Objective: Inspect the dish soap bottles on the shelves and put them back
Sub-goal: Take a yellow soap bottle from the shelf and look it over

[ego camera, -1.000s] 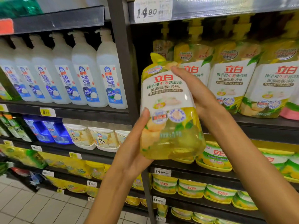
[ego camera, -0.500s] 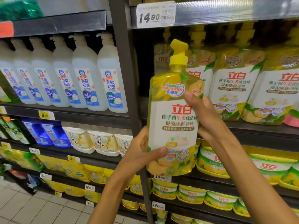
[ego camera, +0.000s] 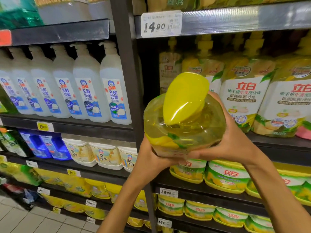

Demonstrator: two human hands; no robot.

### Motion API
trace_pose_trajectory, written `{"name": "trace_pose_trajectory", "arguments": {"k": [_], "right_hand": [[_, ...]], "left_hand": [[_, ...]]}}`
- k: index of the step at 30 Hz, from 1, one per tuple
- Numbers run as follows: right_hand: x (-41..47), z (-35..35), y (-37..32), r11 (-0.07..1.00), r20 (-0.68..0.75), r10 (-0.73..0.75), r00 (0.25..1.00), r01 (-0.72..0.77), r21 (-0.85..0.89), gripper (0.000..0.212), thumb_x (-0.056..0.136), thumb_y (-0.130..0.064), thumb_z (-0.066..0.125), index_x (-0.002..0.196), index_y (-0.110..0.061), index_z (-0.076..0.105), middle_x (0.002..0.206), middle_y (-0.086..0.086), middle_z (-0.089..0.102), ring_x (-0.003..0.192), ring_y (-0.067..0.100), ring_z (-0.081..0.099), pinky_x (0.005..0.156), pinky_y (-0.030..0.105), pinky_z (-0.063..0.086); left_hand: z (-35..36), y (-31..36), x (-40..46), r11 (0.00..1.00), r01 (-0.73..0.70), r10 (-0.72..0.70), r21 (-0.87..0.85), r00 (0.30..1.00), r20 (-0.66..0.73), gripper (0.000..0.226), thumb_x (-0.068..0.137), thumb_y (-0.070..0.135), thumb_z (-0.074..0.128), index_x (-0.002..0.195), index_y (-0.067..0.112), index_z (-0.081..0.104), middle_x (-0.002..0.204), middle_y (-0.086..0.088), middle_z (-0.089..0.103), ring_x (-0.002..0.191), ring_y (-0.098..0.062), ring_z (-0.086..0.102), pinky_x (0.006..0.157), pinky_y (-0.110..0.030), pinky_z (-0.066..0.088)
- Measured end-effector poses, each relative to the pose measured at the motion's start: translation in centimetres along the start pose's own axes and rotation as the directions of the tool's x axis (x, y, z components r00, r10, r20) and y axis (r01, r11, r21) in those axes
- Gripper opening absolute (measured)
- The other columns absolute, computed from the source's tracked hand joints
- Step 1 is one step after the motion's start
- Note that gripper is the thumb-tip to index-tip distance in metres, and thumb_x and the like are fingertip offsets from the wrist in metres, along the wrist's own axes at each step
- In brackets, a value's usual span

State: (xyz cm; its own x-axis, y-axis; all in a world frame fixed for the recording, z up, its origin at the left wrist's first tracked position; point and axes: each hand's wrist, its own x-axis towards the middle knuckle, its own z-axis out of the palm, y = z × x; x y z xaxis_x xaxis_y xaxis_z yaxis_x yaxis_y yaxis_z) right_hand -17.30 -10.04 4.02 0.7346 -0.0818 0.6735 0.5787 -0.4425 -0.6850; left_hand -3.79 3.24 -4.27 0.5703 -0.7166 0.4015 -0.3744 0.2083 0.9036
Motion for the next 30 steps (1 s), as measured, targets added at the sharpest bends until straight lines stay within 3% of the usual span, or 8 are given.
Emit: {"name": "trace_pose_trajectory", "arguments": {"k": [4,9,15,19,23,25,27,30], "right_hand": [[0.2,0.0,0.2,1.000,-0.077,0.019,0.997,-0.019,0.006,0.088,0.063,-0.033,0.085,0.137,-0.040,0.038,0.131,-0.024,0.054,0.124,0.002,0.053,0.096,0.014,0.044],[0.8,0.9,0.9,0.995,-0.258,0.085,0.962,-0.068,0.074,0.084,0.060,-0.030,0.081,0.136,-0.029,0.045,0.131,-0.003,0.060,0.118,0.016,0.061,0.090,0.029,0.053],[2.2,1.8,1.6,0.909,-0.450,0.361,0.817,-0.202,0.363,0.073,0.059,-0.037,0.083,0.120,-0.008,0.056,0.109,0.006,0.069,0.104,0.028,0.068,0.080,0.039,0.056],[2.6,1.6,1.7,0.850,-0.447,0.435,0.782,-0.192,0.491,0.061,0.073,-0.034,0.078,0.125,-0.011,0.056,0.116,0.013,0.070,0.097,0.026,0.072,0.072,0.036,0.059],[2.3,1.0,1.5,0.910,-0.369,0.381,0.848,-0.273,0.313,0.074,0.077,-0.058,0.060,0.138,-0.018,0.048,0.122,0.003,0.068,0.112,0.020,0.066,0.095,0.047,0.052],[2.1,1.1,1.4,0.932,-0.367,0.348,0.863,-0.278,0.232,0.082,0.071,-0.056,0.066,0.142,-0.023,0.041,0.129,0.000,0.064,0.118,0.018,0.062,0.102,0.050,0.048],[2.2,1.7,1.4,0.914,-0.342,0.367,0.865,-0.265,0.308,0.102,0.062,-0.058,0.078,0.147,-0.026,0.032,0.134,0.002,0.060,0.122,0.021,0.060,0.102,0.049,0.047],[2.5,2.2,1.0,0.927,-0.373,0.328,0.868,-0.219,0.305,0.082,0.070,-0.049,0.073,0.141,-0.024,0.041,0.126,0.003,0.066,0.115,0.022,0.064,0.095,0.047,0.052]], "left_hand": [[0.0,0.3,0.2,0.999,-0.036,0.035,-0.037,0.999,-0.022,0.089,0.049,0.024,0.091,0.123,-0.007,0.054,0.112,-0.011,0.070,0.106,-0.019,0.067,0.080,-0.023,0.055],[1.0,0.5,-0.9,0.987,0.010,-0.024,-0.163,0.996,-0.087,0.100,0.039,0.056,0.090,0.116,0.002,0.055,0.100,0.003,0.075,0.090,-0.014,0.072,0.067,-0.019,0.056],[1.6,0.3,-1.4,0.918,0.136,-0.168,-0.374,0.984,-0.054,0.089,0.058,0.069,0.073,0.128,0.019,0.050,0.116,-0.003,0.070,0.103,-0.019,0.069,0.077,-0.028,0.057],[1.3,0.1,-1.6,0.895,0.216,-0.239,-0.391,0.971,-0.011,0.085,0.063,0.073,0.066,0.125,0.017,0.056,0.112,-0.004,0.072,0.104,-0.023,0.069,0.077,-0.030,0.058],[1.2,0.0,-1.7,0.839,0.247,-0.282,-0.485,0.960,0.001,0.057,0.070,0.065,0.057,0.112,0.028,0.071,0.113,-0.007,0.071,0.104,-0.024,0.069,0.078,-0.034,0.058],[1.1,-0.1,-1.8,0.783,0.271,-0.285,-0.560,0.956,0.065,0.049,0.073,0.066,0.058,0.109,0.035,0.072,0.115,-0.003,0.071,0.107,-0.020,0.067,0.078,-0.030,0.057],[1.2,-0.1,-1.7,0.729,0.295,-0.278,-0.618,0.952,0.126,0.046,0.080,0.066,0.053,0.113,0.037,0.070,0.120,0.000,0.069,0.111,-0.018,0.065,0.081,-0.028,0.056],[1.1,-0.5,-1.0,0.694,0.326,-0.299,-0.642,0.942,0.155,0.047,0.082,0.064,0.044,0.115,0.040,0.067,0.125,0.002,0.066,0.117,-0.017,0.061,0.087,-0.029,0.054]]}}
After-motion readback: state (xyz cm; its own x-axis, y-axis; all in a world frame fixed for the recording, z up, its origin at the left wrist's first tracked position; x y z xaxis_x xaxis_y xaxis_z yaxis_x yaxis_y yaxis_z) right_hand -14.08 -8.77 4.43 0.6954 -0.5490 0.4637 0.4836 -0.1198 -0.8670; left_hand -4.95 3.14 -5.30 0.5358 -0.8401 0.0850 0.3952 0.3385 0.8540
